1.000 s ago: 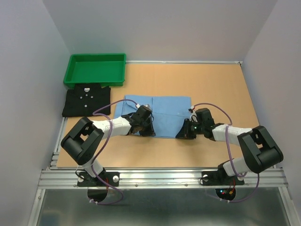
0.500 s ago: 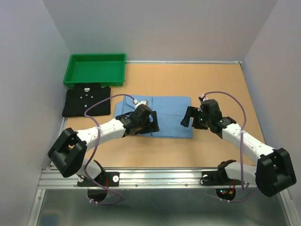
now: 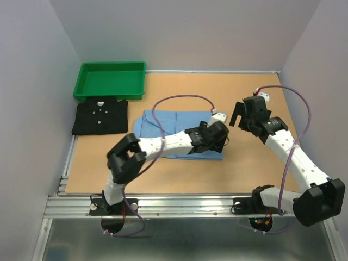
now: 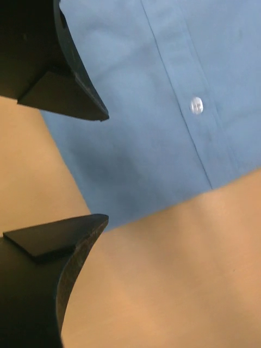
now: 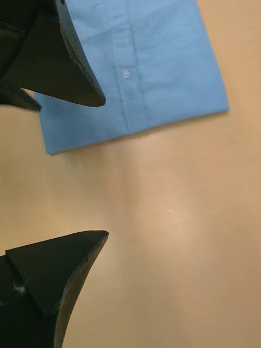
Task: Fold and stack the long sleeve shirts
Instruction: Fold the shirt
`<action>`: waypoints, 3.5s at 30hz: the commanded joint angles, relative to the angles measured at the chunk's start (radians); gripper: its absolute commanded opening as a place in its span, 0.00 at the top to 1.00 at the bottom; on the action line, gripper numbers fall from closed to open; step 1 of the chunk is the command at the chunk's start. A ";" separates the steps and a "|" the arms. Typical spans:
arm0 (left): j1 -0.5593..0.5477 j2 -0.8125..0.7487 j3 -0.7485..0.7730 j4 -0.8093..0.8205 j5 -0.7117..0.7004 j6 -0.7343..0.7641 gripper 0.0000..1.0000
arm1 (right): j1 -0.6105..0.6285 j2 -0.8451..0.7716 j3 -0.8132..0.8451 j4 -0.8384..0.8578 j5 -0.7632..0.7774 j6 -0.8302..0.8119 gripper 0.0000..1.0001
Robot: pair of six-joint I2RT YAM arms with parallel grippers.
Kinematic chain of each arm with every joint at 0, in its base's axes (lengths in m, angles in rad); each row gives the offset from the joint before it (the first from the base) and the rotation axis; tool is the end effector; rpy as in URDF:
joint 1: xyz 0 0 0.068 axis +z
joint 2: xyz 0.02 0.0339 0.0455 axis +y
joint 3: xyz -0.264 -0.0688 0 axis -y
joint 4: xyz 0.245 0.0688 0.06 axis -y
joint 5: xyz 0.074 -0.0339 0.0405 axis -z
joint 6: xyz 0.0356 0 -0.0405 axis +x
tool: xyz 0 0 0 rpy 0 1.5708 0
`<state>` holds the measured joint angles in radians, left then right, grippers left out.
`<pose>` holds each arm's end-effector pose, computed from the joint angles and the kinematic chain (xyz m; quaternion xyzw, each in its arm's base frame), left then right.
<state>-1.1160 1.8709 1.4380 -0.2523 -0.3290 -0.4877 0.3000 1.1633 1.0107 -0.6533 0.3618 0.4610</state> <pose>0.1988 -0.3803 0.2492 0.2087 0.8694 -0.2009 0.4003 0.2339 0.0592 0.3005 0.1403 0.9043 -0.0186 0.4028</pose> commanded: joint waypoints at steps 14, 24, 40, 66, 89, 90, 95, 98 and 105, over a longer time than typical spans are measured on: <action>-0.166 0.303 0.268 -0.084 -0.099 0.236 0.24 | -0.075 -0.024 0.134 -0.118 0.172 -0.030 0.00; -0.168 0.335 0.202 -0.088 -0.146 0.232 0.25 | -0.087 -0.010 0.083 -0.109 0.085 0.004 0.00; -0.153 0.291 0.076 -0.047 -0.199 0.164 0.97 | -0.116 0.012 0.032 -0.049 -0.092 0.051 0.01; -0.076 -0.016 -0.140 0.085 -0.025 0.005 1.00 | -0.233 0.268 -0.300 0.539 -0.845 0.284 0.06; -0.053 -0.033 -0.025 0.111 0.126 -0.037 1.00 | -0.194 0.673 -0.359 1.075 -1.107 0.420 0.32; -0.053 -0.032 -0.022 0.111 0.133 -0.037 1.00 | -0.193 0.680 -0.351 1.075 -1.106 0.416 0.33; -0.051 -0.018 0.002 0.114 0.156 -0.025 1.00 | -0.185 0.725 -0.301 1.075 -1.117 0.404 0.43; -0.053 -0.009 0.010 0.116 0.179 -0.018 1.00 | -0.182 0.750 -0.281 1.075 -1.120 0.396 0.51; -0.048 -0.048 -0.001 0.093 0.167 -0.011 0.81 | -0.182 0.747 -0.226 0.962 -1.100 0.265 0.94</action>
<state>-1.1683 1.9060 1.4025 -0.1619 -0.1631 -0.5064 0.1070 1.9034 0.7204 0.4206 -0.8051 0.8635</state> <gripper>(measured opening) 0.100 0.142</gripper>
